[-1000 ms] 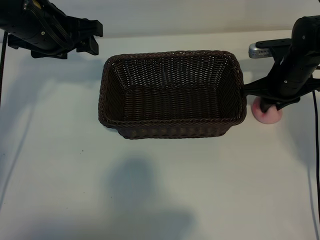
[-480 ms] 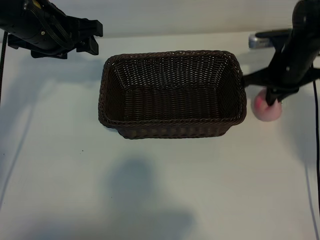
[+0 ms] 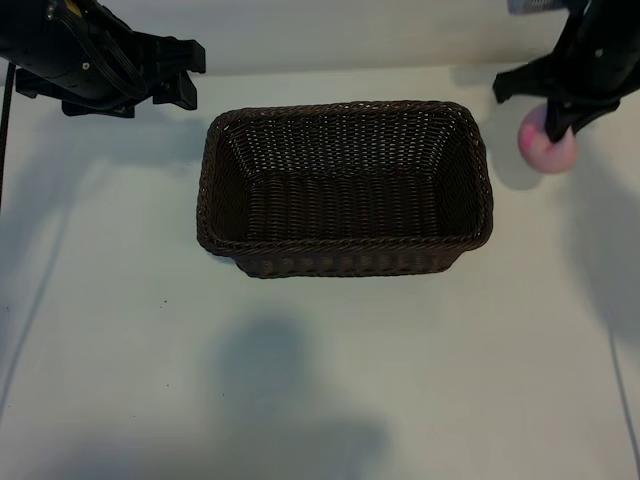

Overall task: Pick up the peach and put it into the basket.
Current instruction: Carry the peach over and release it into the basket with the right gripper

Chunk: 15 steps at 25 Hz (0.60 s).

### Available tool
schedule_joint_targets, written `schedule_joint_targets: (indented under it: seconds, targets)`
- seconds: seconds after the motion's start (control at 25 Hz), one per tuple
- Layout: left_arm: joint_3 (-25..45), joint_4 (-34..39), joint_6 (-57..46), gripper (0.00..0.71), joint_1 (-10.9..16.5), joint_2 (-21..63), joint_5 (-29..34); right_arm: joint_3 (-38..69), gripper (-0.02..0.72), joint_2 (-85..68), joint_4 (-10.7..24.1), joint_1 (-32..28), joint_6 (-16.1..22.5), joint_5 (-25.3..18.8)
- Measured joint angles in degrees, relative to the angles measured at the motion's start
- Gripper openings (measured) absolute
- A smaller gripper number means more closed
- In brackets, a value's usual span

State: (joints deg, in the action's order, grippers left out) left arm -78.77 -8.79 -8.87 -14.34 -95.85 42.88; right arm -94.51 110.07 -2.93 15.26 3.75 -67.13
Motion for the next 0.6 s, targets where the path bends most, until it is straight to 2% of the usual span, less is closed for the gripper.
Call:
schedule_joint_targets:
  seconds: [0.32, 0.6]
  targets:
    - [0.0, 0.0, 0.0, 0.589, 0.0, 0.0, 0.0, -0.7, 0.041, -5.0, -1.3, 1.0, 0.0, -0.6]
    - [0.0, 0.0, 0.0, 0.589, 0.0, 0.0, 0.0, -0.8, 0.041, -5.0, -1.3, 10.6, 0.3, 1.5]
